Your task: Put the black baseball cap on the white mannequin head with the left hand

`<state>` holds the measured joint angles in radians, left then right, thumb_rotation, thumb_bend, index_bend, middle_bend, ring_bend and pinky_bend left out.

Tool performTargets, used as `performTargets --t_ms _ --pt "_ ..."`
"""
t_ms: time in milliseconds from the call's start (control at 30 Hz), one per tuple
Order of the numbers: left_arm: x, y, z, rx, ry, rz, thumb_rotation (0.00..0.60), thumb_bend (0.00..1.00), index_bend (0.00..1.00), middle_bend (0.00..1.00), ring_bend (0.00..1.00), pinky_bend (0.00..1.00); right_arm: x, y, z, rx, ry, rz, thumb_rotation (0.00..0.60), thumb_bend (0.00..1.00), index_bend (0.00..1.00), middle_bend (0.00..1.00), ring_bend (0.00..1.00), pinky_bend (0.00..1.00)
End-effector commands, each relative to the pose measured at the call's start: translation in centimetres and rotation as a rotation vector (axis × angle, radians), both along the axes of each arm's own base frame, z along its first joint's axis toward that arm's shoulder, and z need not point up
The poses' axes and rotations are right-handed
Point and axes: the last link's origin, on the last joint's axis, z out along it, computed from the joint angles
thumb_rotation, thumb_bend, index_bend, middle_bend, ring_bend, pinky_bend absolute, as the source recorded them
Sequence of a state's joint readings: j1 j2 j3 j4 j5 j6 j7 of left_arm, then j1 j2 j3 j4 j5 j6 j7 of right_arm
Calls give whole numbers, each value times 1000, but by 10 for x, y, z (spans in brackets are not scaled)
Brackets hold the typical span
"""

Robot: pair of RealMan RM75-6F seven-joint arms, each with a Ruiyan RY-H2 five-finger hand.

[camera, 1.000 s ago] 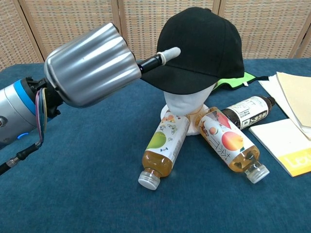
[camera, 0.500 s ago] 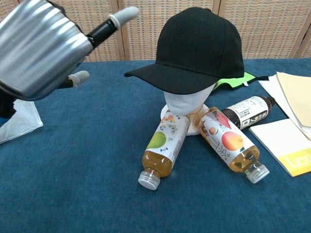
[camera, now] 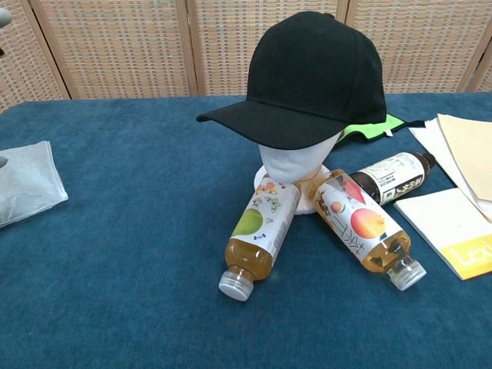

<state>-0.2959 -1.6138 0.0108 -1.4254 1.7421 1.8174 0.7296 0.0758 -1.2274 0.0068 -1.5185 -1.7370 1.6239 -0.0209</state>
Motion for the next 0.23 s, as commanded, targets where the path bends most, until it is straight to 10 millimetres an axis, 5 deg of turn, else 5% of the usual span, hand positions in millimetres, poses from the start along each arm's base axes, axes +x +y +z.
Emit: performTargets --t_ms 33,233 --pt "-25 -22 19 -178 -69 218 600 0 0 0 0 0 1 1 -1 4 9 1 600 39 42 0 0 0" --pt "-43 -33 41 -299 -111 385 600 0 0 0 0 0 2 1 -2 11 29 -3 600 39 39 0 0 0"
